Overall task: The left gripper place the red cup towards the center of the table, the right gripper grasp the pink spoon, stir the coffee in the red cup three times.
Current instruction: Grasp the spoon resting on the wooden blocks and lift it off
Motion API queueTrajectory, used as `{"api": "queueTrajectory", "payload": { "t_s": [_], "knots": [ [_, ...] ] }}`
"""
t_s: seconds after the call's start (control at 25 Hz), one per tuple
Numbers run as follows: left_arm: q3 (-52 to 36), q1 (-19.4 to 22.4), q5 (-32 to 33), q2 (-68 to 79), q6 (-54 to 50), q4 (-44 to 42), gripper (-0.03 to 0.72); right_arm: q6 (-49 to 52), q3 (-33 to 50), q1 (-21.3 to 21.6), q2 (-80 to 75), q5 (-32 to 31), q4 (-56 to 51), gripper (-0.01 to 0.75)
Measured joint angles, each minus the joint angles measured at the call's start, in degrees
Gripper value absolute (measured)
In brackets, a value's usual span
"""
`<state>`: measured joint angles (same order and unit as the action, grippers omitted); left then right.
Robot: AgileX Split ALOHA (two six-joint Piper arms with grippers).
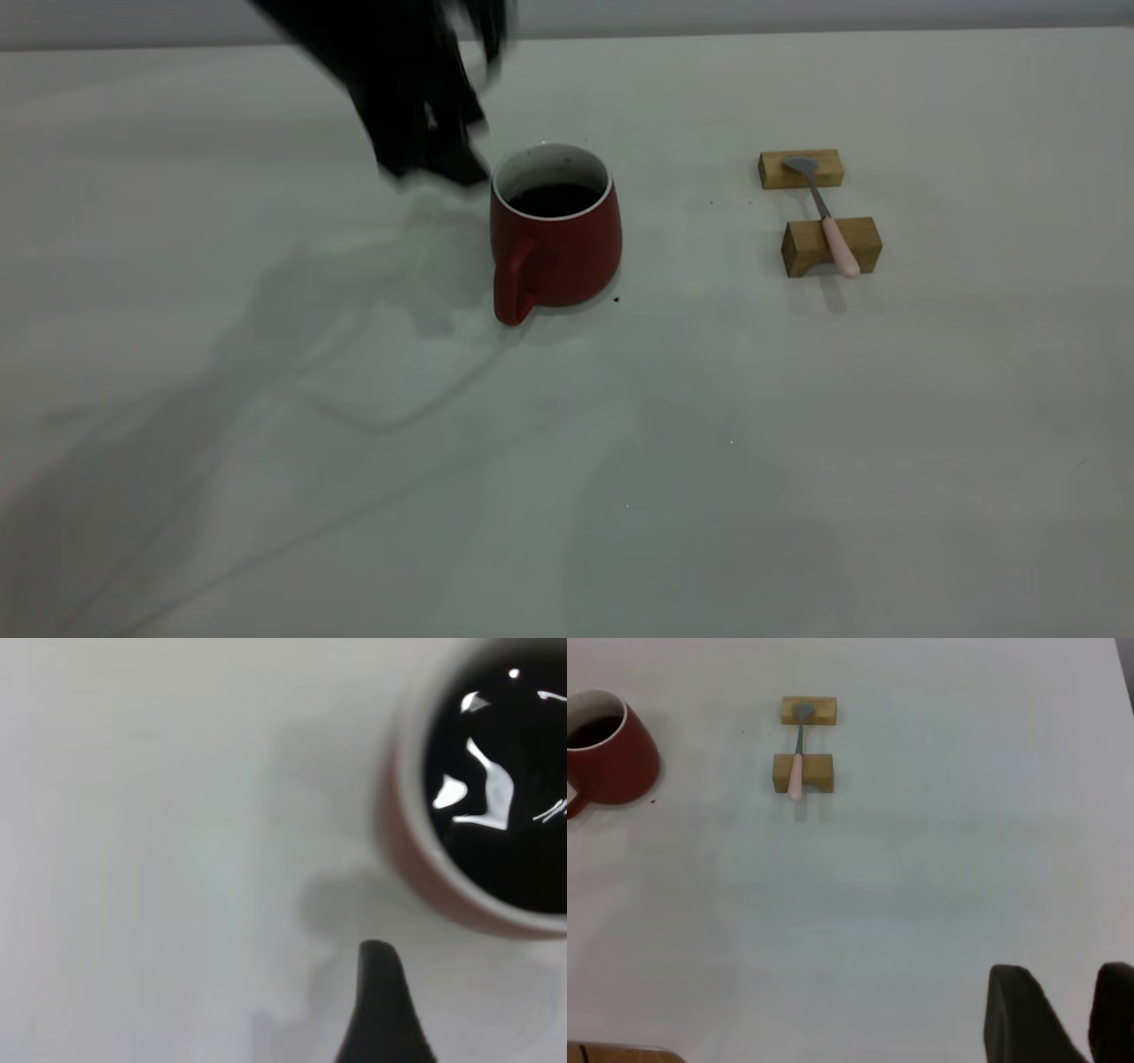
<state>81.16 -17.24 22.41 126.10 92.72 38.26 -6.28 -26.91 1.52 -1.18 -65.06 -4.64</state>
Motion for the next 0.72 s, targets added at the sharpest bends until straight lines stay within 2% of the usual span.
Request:
{"api": "queueTrajectory", "payload": {
  "t_s": [0.16, 0.32, 0.52, 0.72],
  "knots": [
    [0.00, 3.87, 7.76, -9.70, -17.04, -3.57, 0.594, 0.00, 0.00, 0.00, 0.00, 0.00, 0.00, 0.238],
    [0.00, 6.67, 17.59, -17.60, -37.46, -13.55, 0.594, 0.00, 0.00, 0.00, 0.00, 0.00, 0.00, 0.238],
    [0.00, 7.16, 31.61, -25.18, -59.60, -32.38, 0.594, 0.00, 0.00, 0.00, 0.00, 0.00, 0.00, 0.238],
    [0.00, 7.26, 41.23, -32.07, -76.86, -42.22, 0.594, 0.00, 0.00, 0.00, 0.00, 0.00, 0.00, 0.238]
  ]
}}
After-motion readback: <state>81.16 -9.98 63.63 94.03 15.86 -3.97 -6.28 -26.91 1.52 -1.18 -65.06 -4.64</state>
